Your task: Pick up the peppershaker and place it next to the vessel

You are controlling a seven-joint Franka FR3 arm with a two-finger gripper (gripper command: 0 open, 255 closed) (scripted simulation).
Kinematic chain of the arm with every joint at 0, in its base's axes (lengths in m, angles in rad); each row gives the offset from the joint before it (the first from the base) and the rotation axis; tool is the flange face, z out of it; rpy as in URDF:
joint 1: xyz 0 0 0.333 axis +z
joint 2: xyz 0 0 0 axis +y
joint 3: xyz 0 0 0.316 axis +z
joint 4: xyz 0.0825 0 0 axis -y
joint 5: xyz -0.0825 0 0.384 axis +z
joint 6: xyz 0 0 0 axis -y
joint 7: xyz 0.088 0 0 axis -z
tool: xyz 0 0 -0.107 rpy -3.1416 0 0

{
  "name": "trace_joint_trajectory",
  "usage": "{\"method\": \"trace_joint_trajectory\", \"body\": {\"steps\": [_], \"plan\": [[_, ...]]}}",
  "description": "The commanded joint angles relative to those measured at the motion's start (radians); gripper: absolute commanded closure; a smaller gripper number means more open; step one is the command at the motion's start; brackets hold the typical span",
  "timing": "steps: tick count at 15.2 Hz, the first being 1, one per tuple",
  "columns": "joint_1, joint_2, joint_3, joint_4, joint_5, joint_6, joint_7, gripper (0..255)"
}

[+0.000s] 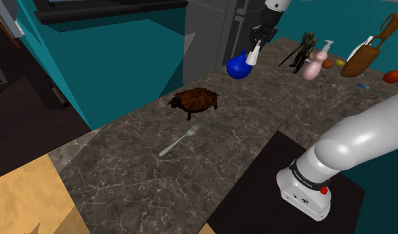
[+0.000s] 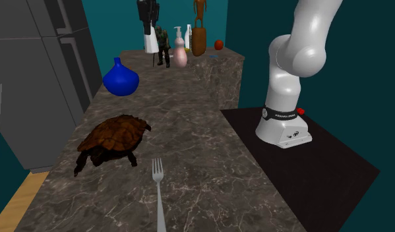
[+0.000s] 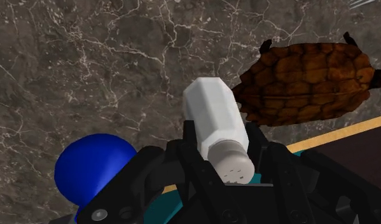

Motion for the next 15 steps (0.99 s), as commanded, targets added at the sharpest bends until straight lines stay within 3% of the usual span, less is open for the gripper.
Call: {"method": "trace_joint_trajectory", "body": {"steps": [1,8,15], "plan": [[-0.015,0.044,-0.031,0.038,0.004,0.005,-0.050,255],[-0.074,0.228,-0.127,0.242,0.052,-0.026,-0.219,255],[-0.075,0.233,-0.127,0.153,0.055,0.067,-0.225,255]]}}
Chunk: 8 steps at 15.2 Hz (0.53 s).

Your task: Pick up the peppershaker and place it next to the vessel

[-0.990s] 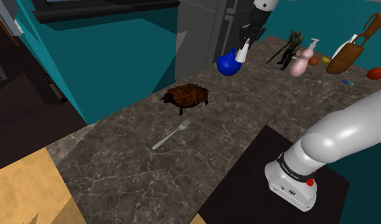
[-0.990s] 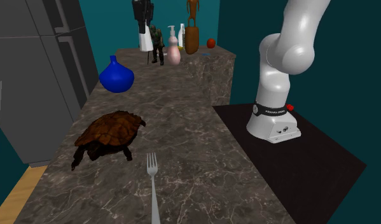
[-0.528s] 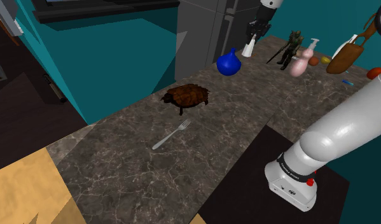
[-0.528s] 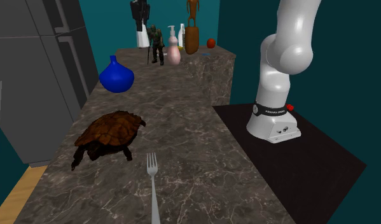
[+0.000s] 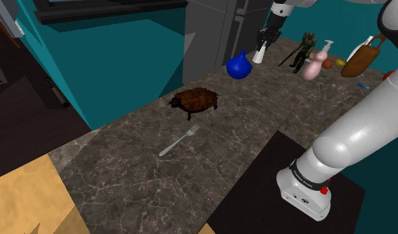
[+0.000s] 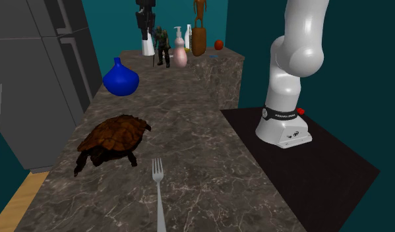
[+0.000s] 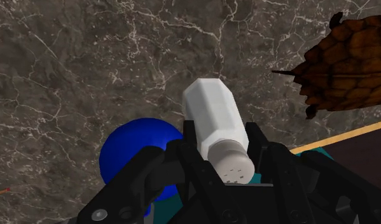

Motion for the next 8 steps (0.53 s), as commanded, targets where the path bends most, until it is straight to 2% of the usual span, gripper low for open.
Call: {"method": "trace_joint_trajectory", "body": {"steps": [1,8], "plan": [[0.001,0.002,0.001,-0.028,0.001,0.030,-0.001,255],[0.000,0.019,0.000,-0.103,0.009,0.122,-0.010,255]]}}
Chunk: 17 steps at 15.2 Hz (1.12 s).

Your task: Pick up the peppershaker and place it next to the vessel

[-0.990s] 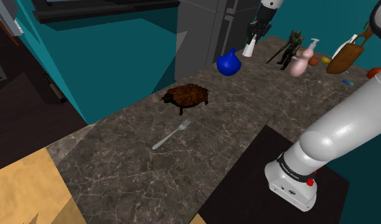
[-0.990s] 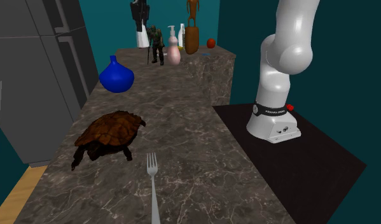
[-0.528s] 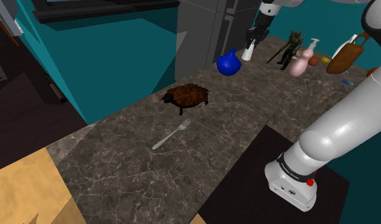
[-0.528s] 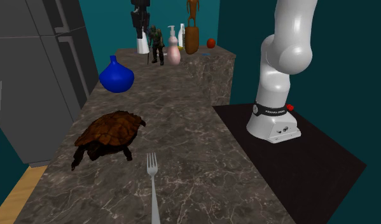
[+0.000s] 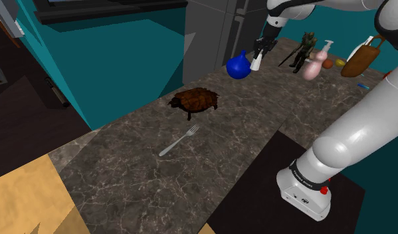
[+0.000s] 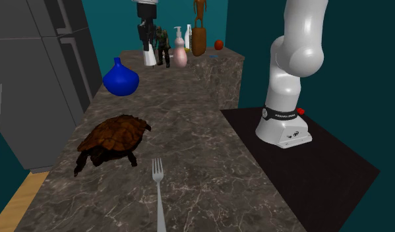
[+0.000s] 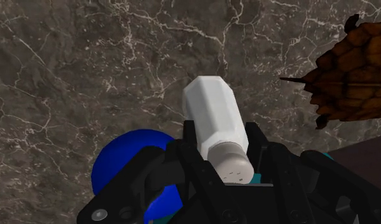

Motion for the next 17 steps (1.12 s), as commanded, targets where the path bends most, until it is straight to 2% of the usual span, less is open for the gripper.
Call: {"method": "trace_joint_trajectory", "body": {"steps": [1,17], "plan": [[-0.001,0.007,-0.001,-0.020,0.003,0.027,-0.005,255],[-0.004,0.089,0.000,-0.147,0.045,0.231,-0.042,255]]}}
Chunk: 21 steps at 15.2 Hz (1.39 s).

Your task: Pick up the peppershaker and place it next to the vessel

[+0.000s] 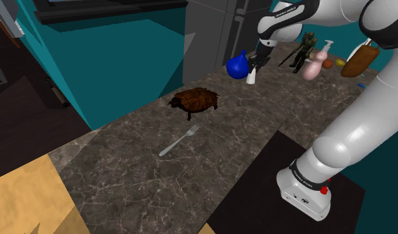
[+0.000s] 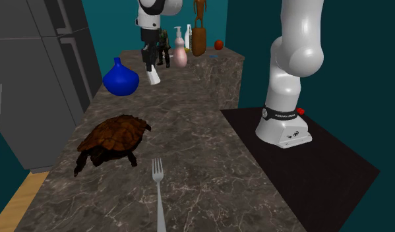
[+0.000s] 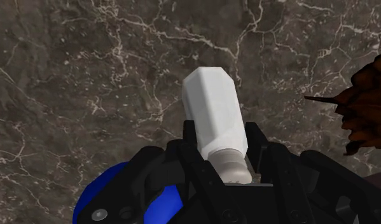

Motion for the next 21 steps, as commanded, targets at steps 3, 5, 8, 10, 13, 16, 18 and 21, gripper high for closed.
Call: {"method": "trace_joint_trajectory", "body": {"steps": [3,5,8,10,13,16,18,21], "plan": [[-0.002,0.030,0.001,-0.025,0.016,0.053,-0.014,255],[-0.003,0.045,0.003,-0.035,0.025,0.078,-0.021,255],[-0.004,0.069,0.005,-0.049,0.039,0.114,-0.032,255],[-0.006,0.086,0.008,-0.058,0.049,0.138,-0.040,255],[-0.008,0.113,0.012,-0.069,0.065,0.174,-0.053,255],[-0.011,0.135,0.016,-0.076,0.079,0.202,-0.064,255],[-0.011,0.135,0.016,-0.076,0.079,0.202,-0.064,255],[-0.011,0.135,0.016,-0.076,0.079,0.202,-0.064,255]]}}
